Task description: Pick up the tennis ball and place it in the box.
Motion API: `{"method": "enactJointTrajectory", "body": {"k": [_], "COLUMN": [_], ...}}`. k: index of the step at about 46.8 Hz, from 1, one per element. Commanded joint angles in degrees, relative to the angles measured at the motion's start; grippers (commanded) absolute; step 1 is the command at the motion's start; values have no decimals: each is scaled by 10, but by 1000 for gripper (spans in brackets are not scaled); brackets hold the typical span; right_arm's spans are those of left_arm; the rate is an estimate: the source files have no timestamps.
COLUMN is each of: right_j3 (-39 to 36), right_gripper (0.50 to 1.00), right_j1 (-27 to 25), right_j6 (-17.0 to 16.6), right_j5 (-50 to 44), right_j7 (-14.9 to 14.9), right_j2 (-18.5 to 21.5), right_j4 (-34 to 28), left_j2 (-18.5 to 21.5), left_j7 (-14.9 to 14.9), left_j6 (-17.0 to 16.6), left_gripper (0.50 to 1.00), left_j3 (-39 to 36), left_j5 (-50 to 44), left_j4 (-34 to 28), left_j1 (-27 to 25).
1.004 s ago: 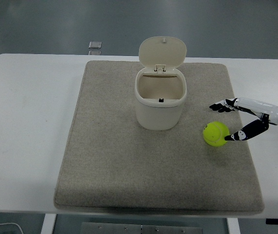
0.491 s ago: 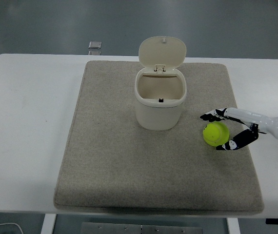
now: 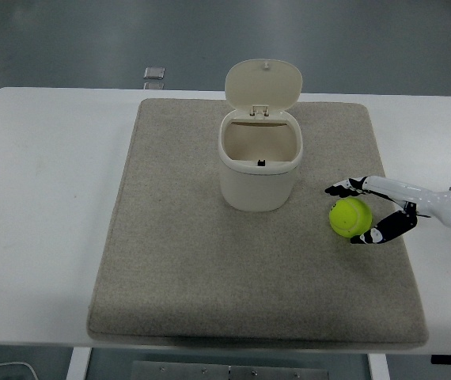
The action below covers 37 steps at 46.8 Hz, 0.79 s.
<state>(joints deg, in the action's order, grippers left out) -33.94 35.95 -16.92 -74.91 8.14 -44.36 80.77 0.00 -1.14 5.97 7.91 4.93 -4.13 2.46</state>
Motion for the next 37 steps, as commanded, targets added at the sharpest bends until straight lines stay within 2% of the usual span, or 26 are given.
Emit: {"method": "enactJointTrajectory", "body": {"k": [1, 5, 8, 11, 16, 28, 34, 37], "right_j3": [0, 0, 1, 1, 1, 7, 0, -4], "right_gripper": [905, 889, 844, 774, 723, 682, 637, 595], "right_j1": [-1, -1, -1, -2, -3, -2, 3, 8], "right_j6": [6, 7, 6, 5, 2, 2, 4, 3], "right_j5": [-1, -3, -7, -8, -9, -9, -6, -2], "right_j7": [0, 0, 0, 0, 1, 1, 2, 8], "right_j2": [1, 0, 0, 1, 1, 1, -1, -2], "right_j4": [-1, 0, 0, 0, 0, 0, 0, 1], "left_j2": [0, 0, 0, 0, 0, 0, 0, 0], "left_j7": [0, 0, 0, 0, 0, 0, 0, 0], "left_j6": [0, -1, 0, 0, 0, 0, 0, 0], "left_gripper": [992, 992, 992, 992, 992, 992, 992, 992], "left_j3": [0, 0, 0, 0, 0, 0, 0, 0], "left_j5": [0, 0, 0, 1, 0, 0, 0, 0], "left_j4": [0, 0, 0, -1, 0, 0, 0, 0], "left_j1": [0, 0, 0, 0, 0, 0, 0, 0]}}
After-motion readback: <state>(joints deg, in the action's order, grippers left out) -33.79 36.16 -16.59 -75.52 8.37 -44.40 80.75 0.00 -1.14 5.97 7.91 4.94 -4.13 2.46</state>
